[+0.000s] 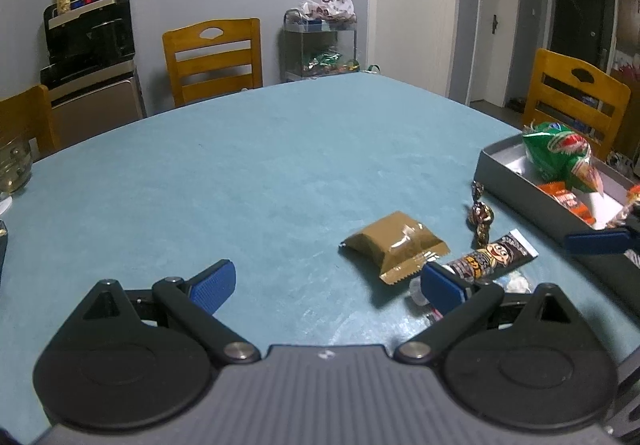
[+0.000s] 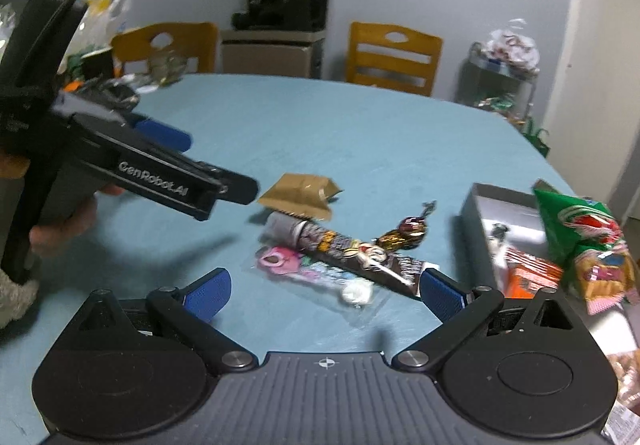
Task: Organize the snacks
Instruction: 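Move right tool to the pink candy stick packet while left tool approaches the brown foil packet, then close the right tool on the pink candy stick packet, then grasp the brown foil packet with the left tool, then carry the pink packet with right tool while left tool carries brown packet over the box, then open both tools to drop the pink and brown packets into the box, then move left tool to the chocolate tube while right tool approaches the wrapped chocolate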
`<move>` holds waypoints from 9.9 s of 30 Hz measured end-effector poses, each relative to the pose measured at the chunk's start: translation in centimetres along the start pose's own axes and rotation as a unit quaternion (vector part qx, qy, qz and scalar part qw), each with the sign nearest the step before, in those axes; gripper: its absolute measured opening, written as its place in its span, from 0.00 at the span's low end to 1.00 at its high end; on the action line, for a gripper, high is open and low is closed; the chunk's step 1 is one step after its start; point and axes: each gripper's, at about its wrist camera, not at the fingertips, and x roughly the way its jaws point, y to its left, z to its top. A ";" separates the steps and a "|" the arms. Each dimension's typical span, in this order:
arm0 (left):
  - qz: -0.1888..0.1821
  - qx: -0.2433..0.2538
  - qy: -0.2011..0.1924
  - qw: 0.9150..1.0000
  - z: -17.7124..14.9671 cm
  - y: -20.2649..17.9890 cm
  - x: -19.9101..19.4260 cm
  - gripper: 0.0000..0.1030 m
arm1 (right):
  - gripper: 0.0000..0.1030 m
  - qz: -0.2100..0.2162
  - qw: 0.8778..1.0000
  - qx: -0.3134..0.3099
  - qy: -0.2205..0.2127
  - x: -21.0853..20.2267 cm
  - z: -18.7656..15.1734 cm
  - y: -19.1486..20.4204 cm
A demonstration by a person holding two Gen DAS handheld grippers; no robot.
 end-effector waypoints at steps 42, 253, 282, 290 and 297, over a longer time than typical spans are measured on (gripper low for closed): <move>-0.004 0.009 -0.003 1.000 -0.3 -0.1 -0.2 0.97 | 0.49 0.069 0.997 -0.011 0.025 2.0 0.0 1.7; -0.070 0.139 -0.009 0.988 3.7 -27.4 7.4 0.50 | 0.13 -0.090 0.974 0.182 -0.096 -9.1 -8.2 -21.1; -0.077 0.138 -0.039 0.987 3.5 -23.6 1.1 0.94 | 0.97 -0.087 0.966 0.202 -0.134 -11.6 -6.7 -19.0; -0.054 0.124 -0.053 0.989 3.1 -19.1 -1.8 0.94 | 1.00 -0.069 0.967 0.205 -0.131 -11.4 -5.4 -17.5; -0.019 0.108 -0.054 0.992 2.6 -14.3 -3.5 0.95 | 1.00 -0.063 0.973 0.188 -0.122 -10.9 -4.2 -15.6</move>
